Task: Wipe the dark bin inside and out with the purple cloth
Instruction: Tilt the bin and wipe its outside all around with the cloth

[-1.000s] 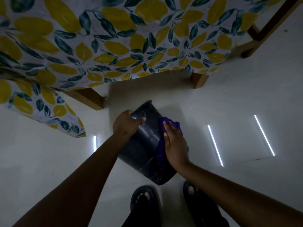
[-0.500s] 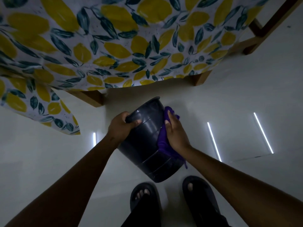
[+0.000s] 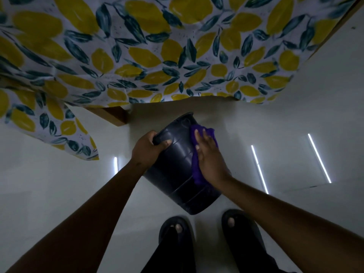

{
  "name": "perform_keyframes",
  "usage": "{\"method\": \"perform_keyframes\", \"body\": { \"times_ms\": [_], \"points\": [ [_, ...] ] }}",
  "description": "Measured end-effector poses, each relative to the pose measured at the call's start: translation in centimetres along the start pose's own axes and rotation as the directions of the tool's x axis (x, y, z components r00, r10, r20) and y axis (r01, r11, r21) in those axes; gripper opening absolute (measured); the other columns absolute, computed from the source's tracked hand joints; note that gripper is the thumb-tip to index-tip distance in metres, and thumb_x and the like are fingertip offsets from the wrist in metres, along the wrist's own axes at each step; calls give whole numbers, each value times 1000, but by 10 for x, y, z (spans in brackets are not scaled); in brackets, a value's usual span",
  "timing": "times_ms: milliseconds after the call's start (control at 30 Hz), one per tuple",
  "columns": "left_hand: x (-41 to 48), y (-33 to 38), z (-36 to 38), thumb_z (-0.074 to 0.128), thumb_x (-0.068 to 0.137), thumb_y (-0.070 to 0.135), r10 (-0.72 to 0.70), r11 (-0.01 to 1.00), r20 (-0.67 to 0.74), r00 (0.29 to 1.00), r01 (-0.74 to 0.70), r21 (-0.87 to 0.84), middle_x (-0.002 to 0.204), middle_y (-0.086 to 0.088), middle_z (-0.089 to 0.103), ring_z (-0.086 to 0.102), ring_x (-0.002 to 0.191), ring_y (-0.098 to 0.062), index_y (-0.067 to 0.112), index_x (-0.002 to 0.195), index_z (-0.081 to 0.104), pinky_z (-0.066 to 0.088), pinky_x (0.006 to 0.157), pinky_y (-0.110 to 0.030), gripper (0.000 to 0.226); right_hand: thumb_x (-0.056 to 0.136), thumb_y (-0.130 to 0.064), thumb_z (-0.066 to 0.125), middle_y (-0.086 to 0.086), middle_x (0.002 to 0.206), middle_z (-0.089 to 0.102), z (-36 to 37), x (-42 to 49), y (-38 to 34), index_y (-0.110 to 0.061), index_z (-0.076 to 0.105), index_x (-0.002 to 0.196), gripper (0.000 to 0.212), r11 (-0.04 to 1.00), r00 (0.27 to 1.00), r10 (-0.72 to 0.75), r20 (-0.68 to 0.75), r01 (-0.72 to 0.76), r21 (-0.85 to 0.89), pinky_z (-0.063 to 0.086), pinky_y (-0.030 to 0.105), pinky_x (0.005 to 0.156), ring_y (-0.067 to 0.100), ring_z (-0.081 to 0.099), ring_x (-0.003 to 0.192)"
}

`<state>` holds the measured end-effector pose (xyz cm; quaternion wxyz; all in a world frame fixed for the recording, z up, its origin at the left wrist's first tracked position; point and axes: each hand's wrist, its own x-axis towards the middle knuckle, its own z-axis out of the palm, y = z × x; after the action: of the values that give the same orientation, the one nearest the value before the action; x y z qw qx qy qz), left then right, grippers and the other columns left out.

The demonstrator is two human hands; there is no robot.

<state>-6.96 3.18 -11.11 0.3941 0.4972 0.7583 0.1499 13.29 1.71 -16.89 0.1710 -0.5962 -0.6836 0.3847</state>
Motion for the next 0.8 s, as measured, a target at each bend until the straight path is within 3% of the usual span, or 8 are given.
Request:
{"method": "perform_keyframes", "body": {
  "times_ms": [67,133,300,433,500,600,667,800],
  "points": [
    [1,4,2,67,81,45,9,1000,-13,1000,-10,-15,85,1,65,63,83,-19,23,84,57,49,73,-33,25,103,-22,33,4,158,23,-9,14,5,-20,23,150,48,972,985,167,36,-171,162,17,25,113,21,22,144],
    [1,6,2,68,81,44,-8,999,-2,1000,8,-41,81,5,63,62,83,-18,28,79,54,46,71,-31,21,103,-24,33,4,157,25,-11,9,4,-21,24,150,48,958,975,220,24,-220,185,19,26,112,20,24,143],
    [-1,0,0,68,82,43,-14,1000,-18,1000,14,-19,85,2,62,60,85,-18,21,85,54,45,73,-30,26,100,-19,38,1,161,7,17,-49,-10,-28,9,151,60,978,996,93,-8,-93,-187,22,47,117,25,3,147],
    [0,-4,-1,66,82,46,-8,1000,-6,1000,8,17,92,-1,65,62,89,-20,17,93,56,51,80,-37,33,93,-11,48,3,161,8,19,-53,-9,-29,11,151,71,962,999,-39,7,40,-271,24,45,115,31,4,147],
    [1,-6,-2,66,82,47,-5,1000,-3,1000,5,24,94,-3,66,62,89,-21,15,96,58,53,81,-39,36,97,-11,42,1,160,12,14,-40,-3,-29,17,150,62,980,999,-32,0,32,-195,22,39,115,27,6,147],
    [2,-2,-1,65,83,46,26,999,-1,1000,-26,47,94,-2,65,61,88,-20,15,97,57,51,78,-36,35,101,-18,36,1,158,21,4,-7,1,-25,29,148,48,982,987,161,-32,-156,107,21,32,117,19,17,146],
    [1,-3,-1,65,83,46,23,999,-5,1000,-23,38,91,-1,65,61,86,-19,16,95,57,51,77,-36,33,102,-20,35,0,157,25,-1,1,0,-24,32,147,45,958,975,224,-6,-219,187,23,32,116,17,21,145],
    [-4,-13,-6,67,82,43,-17,1000,-13,1000,17,18,80,5,61,59,79,-15,18,88,55,45,63,-25,28,100,-18,36,-3,160,12,9,-38,-13,-29,19,150,53,993,996,82,22,-80,-88,24,37,115,20,8,147]
  ]
}}
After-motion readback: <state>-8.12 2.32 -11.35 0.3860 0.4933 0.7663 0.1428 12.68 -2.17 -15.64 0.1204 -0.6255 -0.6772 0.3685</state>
